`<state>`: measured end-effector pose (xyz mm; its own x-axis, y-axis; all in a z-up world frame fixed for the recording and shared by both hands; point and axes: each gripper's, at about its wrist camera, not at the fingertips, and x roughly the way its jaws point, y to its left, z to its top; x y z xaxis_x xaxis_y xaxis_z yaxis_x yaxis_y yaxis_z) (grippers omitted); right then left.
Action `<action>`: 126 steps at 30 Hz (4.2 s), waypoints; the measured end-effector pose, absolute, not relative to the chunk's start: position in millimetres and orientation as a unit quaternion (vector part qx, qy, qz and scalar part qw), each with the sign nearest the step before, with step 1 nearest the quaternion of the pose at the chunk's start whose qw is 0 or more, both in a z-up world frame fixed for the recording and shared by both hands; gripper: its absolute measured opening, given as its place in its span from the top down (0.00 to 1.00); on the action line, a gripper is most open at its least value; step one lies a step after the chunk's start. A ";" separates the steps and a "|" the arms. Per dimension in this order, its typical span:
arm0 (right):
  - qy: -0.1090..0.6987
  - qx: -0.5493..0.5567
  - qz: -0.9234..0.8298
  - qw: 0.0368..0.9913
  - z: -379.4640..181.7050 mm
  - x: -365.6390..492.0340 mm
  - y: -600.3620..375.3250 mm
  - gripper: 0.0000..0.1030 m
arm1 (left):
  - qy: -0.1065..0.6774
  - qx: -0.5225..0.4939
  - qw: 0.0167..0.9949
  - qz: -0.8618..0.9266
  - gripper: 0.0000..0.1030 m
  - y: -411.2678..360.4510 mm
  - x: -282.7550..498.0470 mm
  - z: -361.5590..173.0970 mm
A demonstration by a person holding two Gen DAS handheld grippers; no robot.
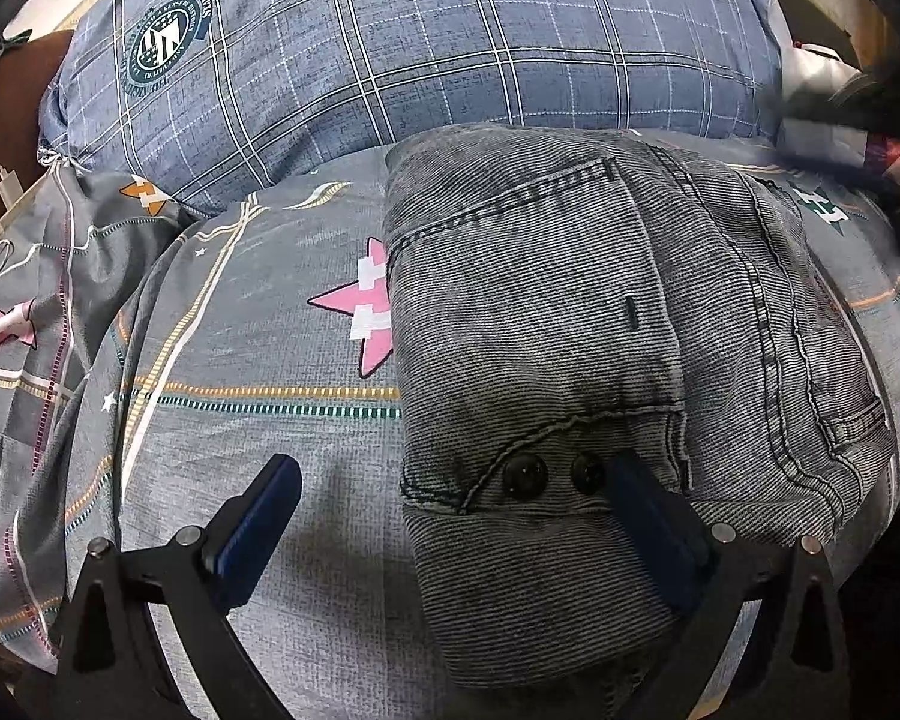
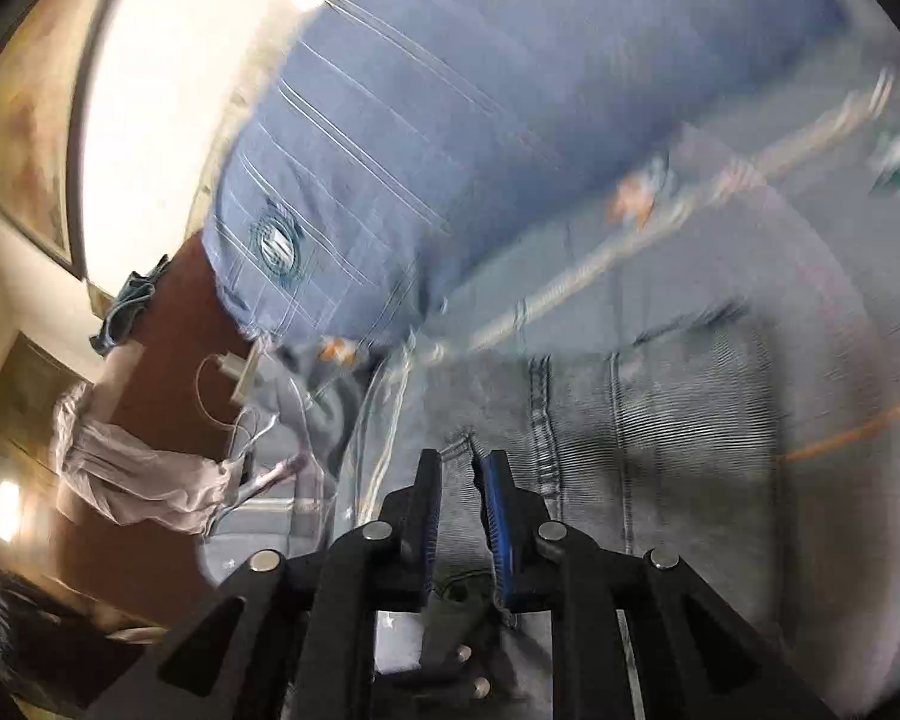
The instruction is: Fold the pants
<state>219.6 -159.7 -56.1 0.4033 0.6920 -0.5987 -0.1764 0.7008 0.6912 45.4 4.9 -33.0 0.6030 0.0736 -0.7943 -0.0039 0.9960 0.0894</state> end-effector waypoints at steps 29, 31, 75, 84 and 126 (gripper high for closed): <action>0.568 0.064 0.219 0.791 -61.1 267.9 -82.3 0.94 | 0.444 0.010 0.896 -0.020 0.00 19.0 37.8 -39.4; 0.554 0.021 0.225 0.801 -38.2 262.8 -64.1 0.92 | 0.442 0.009 0.896 -0.023 0.00 19.5 37.4 -40.0; 0.462 -0.111 0.153 0.866 -54.9 217.4 -101.6 0.19 | 0.423 -0.024 0.905 -0.036 0.00 33.0 30.7 -46.6; 0.414 -0.073 0.160 0.893 -38.0 193.9 -138.0 0.08 | 0.379 -0.086 0.921 -0.024 0.01 59.6 10.6 1.5; 0.405 -0.067 0.129 0.903 -34.7 116.0 -165.7 0.00 | 0.453 0.024 0.891 0.019 0.00 18.2 22.1 -27.7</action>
<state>116.0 -165.7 -34.7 0.6392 0.1791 -0.7479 -0.2871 0.9578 -0.0160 22.1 18.2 -27.7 0.5891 0.0561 -0.8061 -0.0126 0.9981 0.0602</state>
